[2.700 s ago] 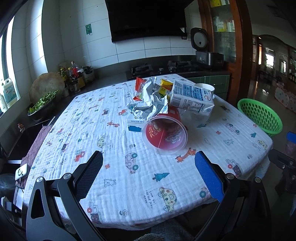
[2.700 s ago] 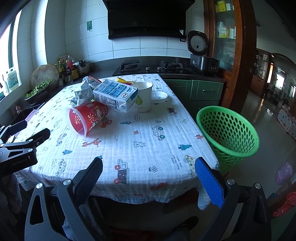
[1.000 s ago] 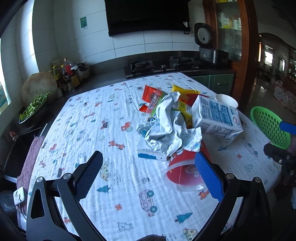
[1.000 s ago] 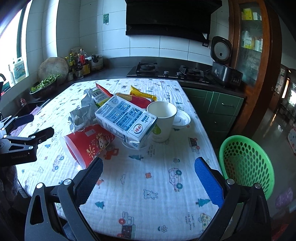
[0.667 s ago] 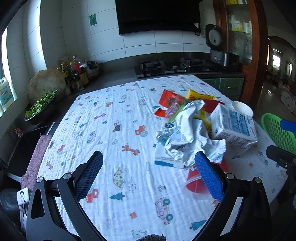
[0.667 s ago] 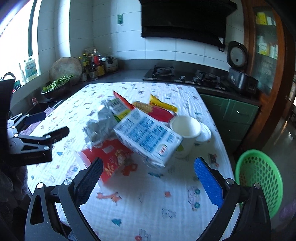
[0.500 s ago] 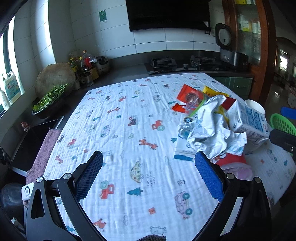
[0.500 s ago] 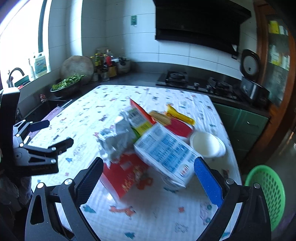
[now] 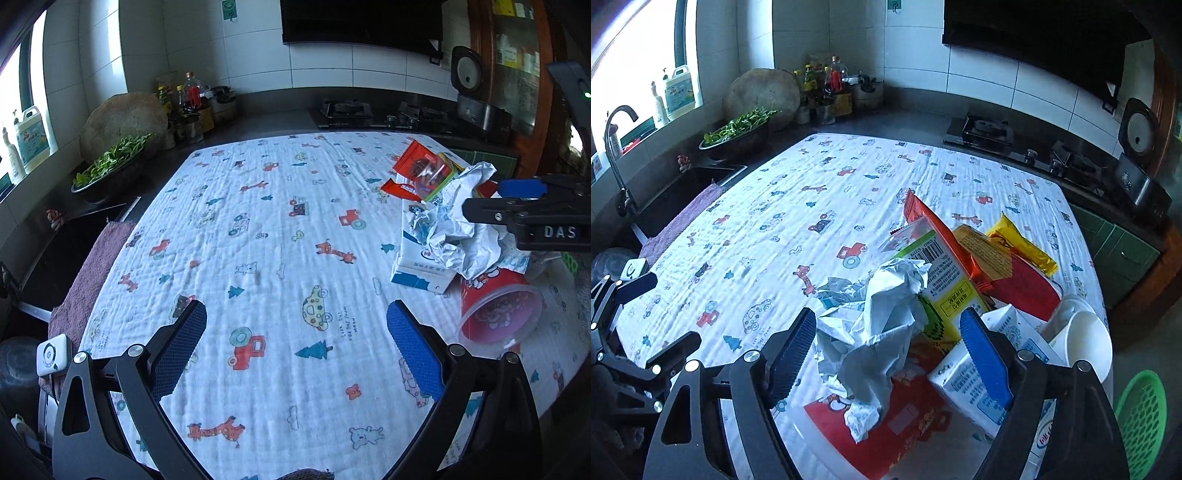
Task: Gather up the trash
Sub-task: 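Close the right gripper on the crumpled foil wrapper, then carry the foil with the right gripper while the left gripper grasps the red cup, then open the right gripper over the green basket while the left carries the red cup there, then release the red cup into the green basket with the left gripper, then move both tools back to the table toward the white milk carton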
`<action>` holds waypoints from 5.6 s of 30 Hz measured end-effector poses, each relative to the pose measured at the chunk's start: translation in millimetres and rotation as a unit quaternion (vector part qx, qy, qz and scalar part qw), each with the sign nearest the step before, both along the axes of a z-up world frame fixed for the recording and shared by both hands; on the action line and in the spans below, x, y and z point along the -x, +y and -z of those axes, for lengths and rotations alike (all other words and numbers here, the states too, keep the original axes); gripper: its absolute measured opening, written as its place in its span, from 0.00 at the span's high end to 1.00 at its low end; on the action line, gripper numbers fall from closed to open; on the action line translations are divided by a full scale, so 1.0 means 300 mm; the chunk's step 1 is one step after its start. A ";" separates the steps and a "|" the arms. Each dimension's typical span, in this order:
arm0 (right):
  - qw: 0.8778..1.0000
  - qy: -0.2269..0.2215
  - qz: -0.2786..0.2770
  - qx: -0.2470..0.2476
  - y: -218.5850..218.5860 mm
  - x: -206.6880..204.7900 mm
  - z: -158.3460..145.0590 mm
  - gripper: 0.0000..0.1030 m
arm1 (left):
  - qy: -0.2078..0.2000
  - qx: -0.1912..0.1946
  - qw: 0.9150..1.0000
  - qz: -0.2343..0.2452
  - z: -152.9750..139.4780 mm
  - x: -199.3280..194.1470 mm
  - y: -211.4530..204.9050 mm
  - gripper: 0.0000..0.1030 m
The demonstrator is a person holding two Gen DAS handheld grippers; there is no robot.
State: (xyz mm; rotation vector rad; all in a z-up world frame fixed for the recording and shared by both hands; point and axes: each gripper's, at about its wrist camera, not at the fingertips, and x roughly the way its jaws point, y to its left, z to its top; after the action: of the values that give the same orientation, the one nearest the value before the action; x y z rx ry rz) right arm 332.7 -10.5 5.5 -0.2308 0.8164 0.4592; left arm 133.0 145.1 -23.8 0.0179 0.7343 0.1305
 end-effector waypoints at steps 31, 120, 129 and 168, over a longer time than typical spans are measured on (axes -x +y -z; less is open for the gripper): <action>0.998 -0.023 0.029 -0.049 -0.104 0.077 -0.106 0.90 | -0.004 0.007 0.994 0.105 0.020 0.002 -0.180 0.07; 0.905 -0.037 0.416 -0.081 -1.771 0.386 0.276 0.41 | 0.074 0.037 0.887 0.454 0.063 -0.450 -1.732 0.96; 0.899 -0.036 0.430 -0.081 -1.802 0.451 0.295 0.41 | 0.064 0.016 0.887 0.457 0.138 -0.451 -1.846 0.52; 0.984 -0.034 0.117 -0.128 -0.924 0.280 0.055 0.15 | -0.008 0.096 0.976 0.196 -0.071 -0.139 -0.584 0.42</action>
State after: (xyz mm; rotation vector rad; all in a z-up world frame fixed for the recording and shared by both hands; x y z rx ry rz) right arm 248.7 -287.8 -10.9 0.0862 0.6998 0.3290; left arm 174.7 -30.0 -2.4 -0.0220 0.7125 -0.3167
